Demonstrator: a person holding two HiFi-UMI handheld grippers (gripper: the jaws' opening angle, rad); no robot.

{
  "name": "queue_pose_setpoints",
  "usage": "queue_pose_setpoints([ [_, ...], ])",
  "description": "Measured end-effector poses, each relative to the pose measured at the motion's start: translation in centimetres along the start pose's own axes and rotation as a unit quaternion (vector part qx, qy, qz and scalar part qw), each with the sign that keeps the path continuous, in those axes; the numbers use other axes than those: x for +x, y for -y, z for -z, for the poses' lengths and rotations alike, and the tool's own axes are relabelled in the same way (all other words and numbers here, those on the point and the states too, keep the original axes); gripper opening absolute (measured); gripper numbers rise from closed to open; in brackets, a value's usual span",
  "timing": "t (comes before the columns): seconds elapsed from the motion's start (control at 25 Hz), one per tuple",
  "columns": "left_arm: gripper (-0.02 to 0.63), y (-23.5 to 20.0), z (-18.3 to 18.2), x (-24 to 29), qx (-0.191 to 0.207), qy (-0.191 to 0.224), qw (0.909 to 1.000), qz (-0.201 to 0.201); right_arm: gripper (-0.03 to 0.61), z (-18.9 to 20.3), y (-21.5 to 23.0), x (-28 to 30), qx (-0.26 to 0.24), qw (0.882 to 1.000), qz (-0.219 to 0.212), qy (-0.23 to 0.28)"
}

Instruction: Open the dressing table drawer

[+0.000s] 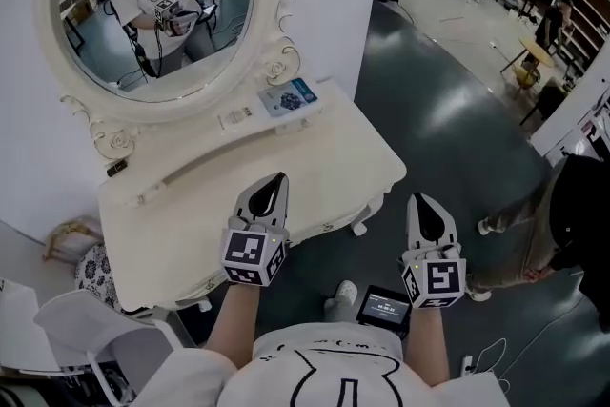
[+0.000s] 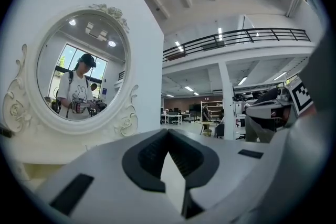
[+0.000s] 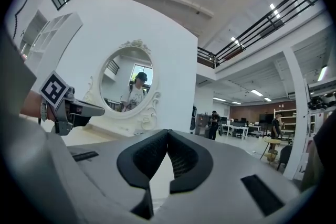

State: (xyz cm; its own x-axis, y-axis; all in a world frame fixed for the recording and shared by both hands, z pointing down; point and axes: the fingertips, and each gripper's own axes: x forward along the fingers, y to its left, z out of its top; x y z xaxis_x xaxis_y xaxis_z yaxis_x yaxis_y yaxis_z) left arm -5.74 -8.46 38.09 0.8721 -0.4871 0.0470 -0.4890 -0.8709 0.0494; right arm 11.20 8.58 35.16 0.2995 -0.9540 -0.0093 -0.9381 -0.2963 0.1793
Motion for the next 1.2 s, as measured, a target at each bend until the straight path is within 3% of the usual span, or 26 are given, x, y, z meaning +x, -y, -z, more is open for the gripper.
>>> queue_pose_setpoints([
  [0.36, 0.014, 0.1, 0.8, 6.2, -0.014, -0.011, 0.9978, -0.064, 0.028, 1.7, 5.2, 7.2, -0.004, 0.997, -0.072, -0.007],
  [0.64, 0.014, -0.2, 1.2, 8.3, -0.016, -0.016, 0.9935, -0.111, 0.028, 2.7, 7.1, 11.2, -0.002, 0.993, -0.117, -0.009],
  [0.88, 0.014, -1.1, 2.0, 8.7, -0.022, -0.025, 0.9909, -0.130, 0.028, 4.1, 7.1, 13.3, 0.009, 0.990, -0.136, -0.016],
  [1.2, 0.014, -3.0, 4.0, 11.7, -0.036, -0.047, 0.9909, -0.121, 0.028, 5.8, 6.3, 16.4, 0.009, 0.989, -0.144, -0.038],
])
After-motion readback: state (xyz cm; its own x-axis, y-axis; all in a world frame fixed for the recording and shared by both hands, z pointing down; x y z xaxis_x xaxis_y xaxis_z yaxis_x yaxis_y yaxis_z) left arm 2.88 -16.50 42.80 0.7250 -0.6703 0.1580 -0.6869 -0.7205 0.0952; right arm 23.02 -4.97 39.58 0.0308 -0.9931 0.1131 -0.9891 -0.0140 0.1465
